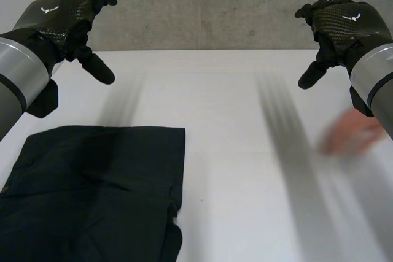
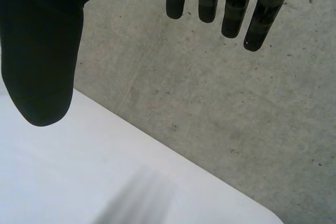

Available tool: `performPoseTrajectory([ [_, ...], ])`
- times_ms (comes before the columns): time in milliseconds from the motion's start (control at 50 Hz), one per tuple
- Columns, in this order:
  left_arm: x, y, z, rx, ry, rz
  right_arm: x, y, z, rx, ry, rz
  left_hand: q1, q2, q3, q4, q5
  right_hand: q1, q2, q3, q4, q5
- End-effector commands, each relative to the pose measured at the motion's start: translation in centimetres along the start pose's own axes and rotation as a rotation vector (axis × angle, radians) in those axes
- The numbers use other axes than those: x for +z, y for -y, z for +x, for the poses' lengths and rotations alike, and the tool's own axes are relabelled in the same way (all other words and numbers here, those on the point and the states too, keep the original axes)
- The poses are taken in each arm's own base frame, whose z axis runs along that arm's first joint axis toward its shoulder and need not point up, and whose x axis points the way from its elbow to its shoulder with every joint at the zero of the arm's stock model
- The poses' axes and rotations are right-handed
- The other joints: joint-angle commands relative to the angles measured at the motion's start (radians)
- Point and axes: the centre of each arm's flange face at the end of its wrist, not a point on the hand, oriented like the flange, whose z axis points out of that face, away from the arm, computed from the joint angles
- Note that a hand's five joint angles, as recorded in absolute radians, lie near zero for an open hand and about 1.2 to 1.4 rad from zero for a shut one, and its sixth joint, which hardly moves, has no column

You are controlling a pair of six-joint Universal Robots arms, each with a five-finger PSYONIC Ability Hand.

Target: Fold the shorts.

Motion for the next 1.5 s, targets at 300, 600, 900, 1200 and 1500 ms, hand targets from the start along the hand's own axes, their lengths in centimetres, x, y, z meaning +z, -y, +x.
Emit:
performPoseTrajectory([
  [300,-1.3,-6.7,3.4,0.285,-0.150,-0.224,-0.4,-3.7,-2.3,-0.238,0.202,-0.115,0.041,0.039,0.007,0.016,0.001,0.026,-0.025,-0.011,-0.060,-0.055],
  [600,-4.9,-16.7,5.2,0.447,-0.295,-0.477,-1.6,-10.7,-5.7,-0.273,0.372,-0.280,0.082,0.080,0.048,0.057,0.042,0.026,-0.025,-0.011,-0.060,-0.055],
  [900,-2.8,-21.6,5.6,0.465,-0.299,-0.531,-1.9,-12.2,-5.8,-0.274,0.368,-0.288,0.882,0.880,0.849,0.858,0.843,0.026,-0.025,-0.011,-0.060,-0.055],
  [1200,5.9,-9.8,9.1,0.425,-0.105,-0.003,-1.7,-11.9,-5.7,-0.277,0.359,-0.269,1.218,1.216,1.184,1.193,1.178,0.026,-0.025,-0.011,-0.060,-0.055],
  [1500,10.7,-10.9,11.7,0.426,-0.084,0.087,-1.7,-11.7,-5.5,-0.277,0.352,-0.260,-0.004,-0.006,-0.037,-0.029,-0.044,0.026,-0.025,-0.011,-0.060,-0.055],
])
